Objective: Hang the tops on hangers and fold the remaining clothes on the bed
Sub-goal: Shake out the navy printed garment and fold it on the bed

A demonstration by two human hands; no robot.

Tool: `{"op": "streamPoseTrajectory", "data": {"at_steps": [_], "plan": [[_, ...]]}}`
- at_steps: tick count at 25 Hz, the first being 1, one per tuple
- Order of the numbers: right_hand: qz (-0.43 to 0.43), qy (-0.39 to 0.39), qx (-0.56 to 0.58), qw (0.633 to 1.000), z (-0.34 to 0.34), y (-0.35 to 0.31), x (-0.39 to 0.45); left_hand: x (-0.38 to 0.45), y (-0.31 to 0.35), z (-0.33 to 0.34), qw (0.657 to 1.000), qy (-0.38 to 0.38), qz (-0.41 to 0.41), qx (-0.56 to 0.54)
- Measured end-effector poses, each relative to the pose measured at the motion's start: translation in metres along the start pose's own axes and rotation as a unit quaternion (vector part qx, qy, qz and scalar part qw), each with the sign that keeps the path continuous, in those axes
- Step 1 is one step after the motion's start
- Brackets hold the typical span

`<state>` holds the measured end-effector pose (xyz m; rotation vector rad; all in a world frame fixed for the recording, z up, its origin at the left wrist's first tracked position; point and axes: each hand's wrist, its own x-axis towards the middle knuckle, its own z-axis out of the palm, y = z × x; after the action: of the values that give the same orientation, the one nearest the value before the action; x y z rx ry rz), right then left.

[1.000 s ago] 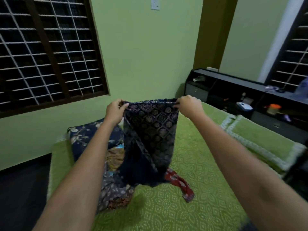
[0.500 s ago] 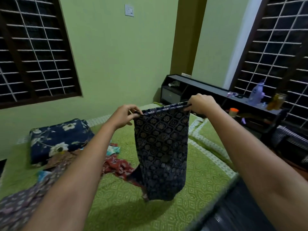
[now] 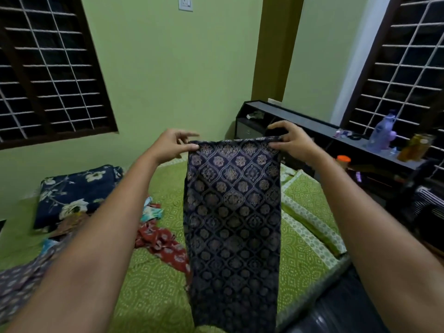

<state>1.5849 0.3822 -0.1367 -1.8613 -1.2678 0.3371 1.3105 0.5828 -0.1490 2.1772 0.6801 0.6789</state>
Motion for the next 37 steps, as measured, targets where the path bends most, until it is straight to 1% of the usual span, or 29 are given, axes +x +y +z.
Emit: {"op": "streamPoseTrajectory", "data": {"at_steps": [1,2,3,4,5,7,8,9,11,13,14,17,19,22,26,28,30,32,33,34,35,37], "plan": [[0.014,-0.008,-0.099,0.995,0.013,0.018,0.02,0.019,-0.015,0.018,0.997,-0.026,-0.031,0.07],[0.037,-0.027,-0.196,0.979,0.03,0.04,0.042,0.041,-0.036,0.041,0.99,-0.043,-0.071,0.114],[0.069,-0.043,-0.24,0.967,0.047,0.063,0.063,0.061,-0.06,0.065,0.983,-0.048,-0.119,0.129],[0.112,-0.057,-0.232,0.965,0.064,0.086,0.084,0.08,-0.084,0.088,0.978,-0.046,-0.172,0.113],[0.156,-0.061,-0.19,0.967,0.079,0.108,0.107,0.1,-0.107,0.108,0.972,-0.038,-0.217,0.084],[0.204,-0.041,-0.137,0.969,0.1,0.139,0.162,0.149,-0.14,0.132,0.963,-0.008,-0.265,0.042],[0.205,-0.03,-0.134,0.969,0.104,0.148,0.189,0.175,-0.148,0.136,0.963,0.012,-0.268,0.039],[0.183,-0.01,-0.146,0.972,0.105,0.153,0.216,0.202,-0.153,0.136,0.965,0.04,-0.254,0.042],[0.126,0.061,-0.145,0.98,0.1,0.157,0.268,0.257,-0.154,0.128,0.973,0.105,-0.2,0.043],[0.082,0.12,-0.107,0.984,0.088,0.157,0.311,0.305,-0.151,0.115,0.975,0.157,-0.136,0.083],[0.066,0.135,-0.096,0.984,0.082,0.158,0.324,0.321,-0.149,0.111,0.972,0.177,-0.109,0.109],[0.045,0.143,-0.092,0.984,0.082,0.176,0.334,0.336,-0.161,0.126,0.966,0.207,-0.092,0.123],[0.057,0.127,-0.098,0.985,0.094,0.203,0.321,0.323,-0.184,0.153,0.969,0.199,-0.106,0.105],[0.082,0.053,-0.107,0.989,0.131,0.268,0.28,0.28,-0.235,0.211,0.974,0.132,-0.147,0.114],[0.148,-0.053,-0.121,0.98,0.2,0.379,0.203,0.2,-0.314,0.299,0.97,-0.017,-0.19,0.148],[0.179,-0.101,-0.136,0.969,0.239,0.439,0.161,0.155,-0.356,0.35,0.954,-0.103,-0.215,0.18],[0.208,-0.156,-0.151,0.954,0.274,0.491,0.118,0.111,-0.392,0.396,0.925,-0.185,-0.232,0.239],[0.22,-0.208,-0.174,0.937,0.306,0.542,0.078,0.076,-0.421,0.437,0.893,-0.256,-0.223,0.296],[0.224,-0.229,-0.186,0.929,0.32,0.563,0.062,0.065,-0.432,0.453,0.883,-0.283,-0.212,0.309],[0.221,-0.253,-0.208,0.919,0.331,0.579,0.048,0.058,-0.445,0.467,0.879,-0.294,-0.187,0.326],[0.202,-0.277,-0.249,0.906,0.342,0.593,0.038,0.052,-0.46,0.483,0.87,-0.311,-0.151,0.351],[0.106,-0.313,-0.346,0.878,0.359,0.611,0.03,0.049,-0.486,0.504,0.852,-0.329,-0.089,0.397]]}}
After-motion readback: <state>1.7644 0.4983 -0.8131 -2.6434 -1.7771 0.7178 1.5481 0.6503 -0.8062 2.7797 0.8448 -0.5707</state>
